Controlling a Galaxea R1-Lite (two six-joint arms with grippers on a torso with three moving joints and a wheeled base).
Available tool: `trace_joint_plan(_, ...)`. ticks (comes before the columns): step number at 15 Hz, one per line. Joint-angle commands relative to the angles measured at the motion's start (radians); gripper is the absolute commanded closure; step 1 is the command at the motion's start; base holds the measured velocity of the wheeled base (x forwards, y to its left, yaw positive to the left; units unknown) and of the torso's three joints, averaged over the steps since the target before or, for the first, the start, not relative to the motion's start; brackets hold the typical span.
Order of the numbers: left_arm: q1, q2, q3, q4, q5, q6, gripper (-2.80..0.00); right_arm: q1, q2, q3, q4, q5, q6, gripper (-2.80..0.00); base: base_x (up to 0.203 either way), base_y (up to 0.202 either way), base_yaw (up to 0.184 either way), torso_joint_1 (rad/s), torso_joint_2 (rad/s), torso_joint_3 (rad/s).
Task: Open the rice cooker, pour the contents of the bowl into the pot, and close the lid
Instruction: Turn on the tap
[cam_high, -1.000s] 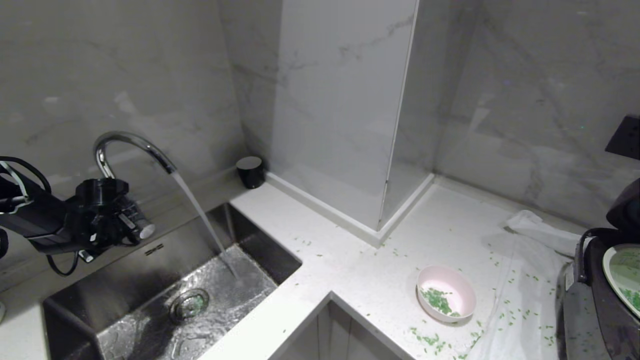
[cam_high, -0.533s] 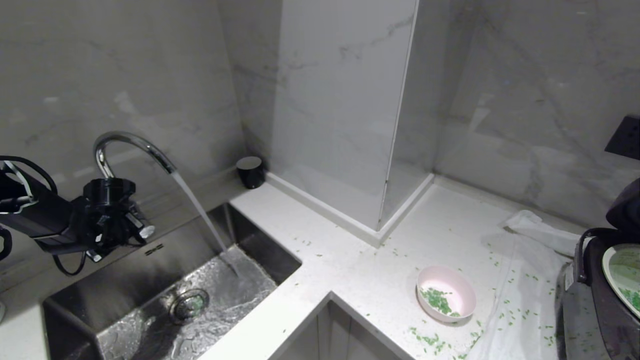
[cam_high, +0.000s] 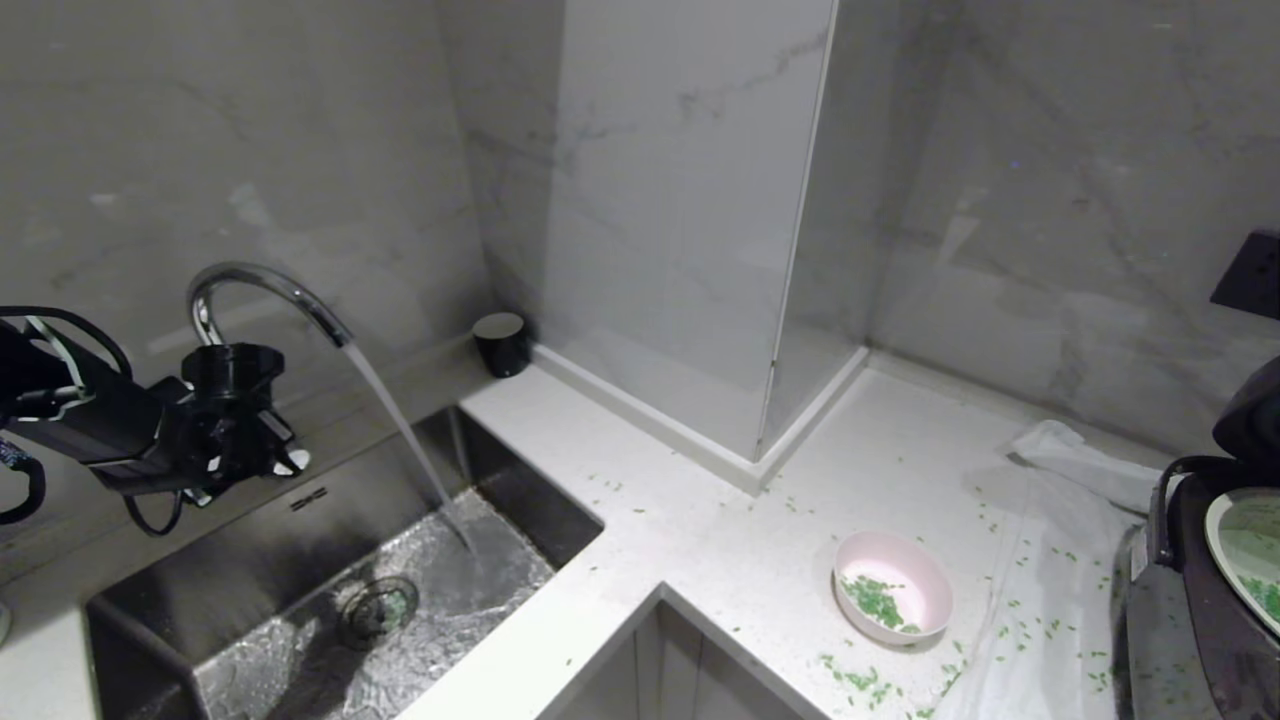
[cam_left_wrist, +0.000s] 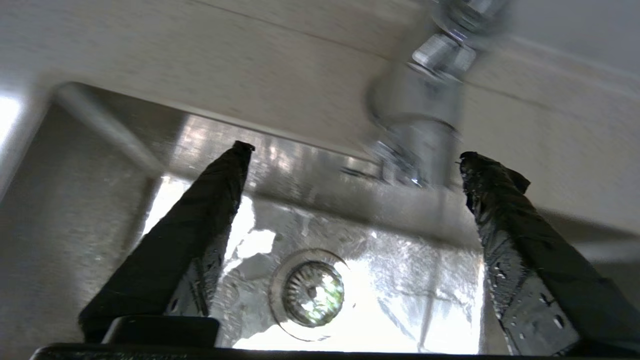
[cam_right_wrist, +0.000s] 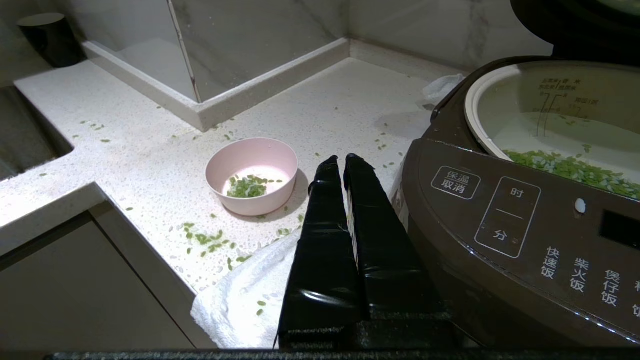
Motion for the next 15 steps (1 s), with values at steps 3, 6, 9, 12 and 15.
trace_joint_plan(3,-0.040,0.020,-0.002,-0.002,0.031,-0.013,-2.80,0.000,-0.002,0.000,0.000,0.000,0.000,0.00,0.000,0.000,0.000,0.000,0.00,0.000)
trace_joint_plan(6,-0.031,0.081,-0.049,-0.007,0.096,-0.019,-2.80,0.000,-0.002,0.000,0.000,0.000,0.000,0.00,0.000,0.000,0.000,0.000,0.00,0.000)
trace_joint_plan(9,-0.011,0.099,-0.079,-0.021,0.115,-0.017,-2.80,0.000,-0.002,0.000,0.000,0.000,0.000,0.00,0.000,0.000,0.000,0.000,0.00,0.000)
trace_joint_plan(12,-0.014,0.128,-0.129,-0.021,0.120,-0.018,0.00,0.000,-0.002,0.000,0.000,0.000,0.000,0.00,0.000,0.000,0.000,0.000,0.00,0.000)
trace_joint_plan(15,-0.017,0.137,-0.141,-0.022,0.119,-0.018,0.00,0.000,-0.002,0.000,0.000,0.000,0.000,0.00,0.000,0.000,0.000,0.000,0.00,0.000)
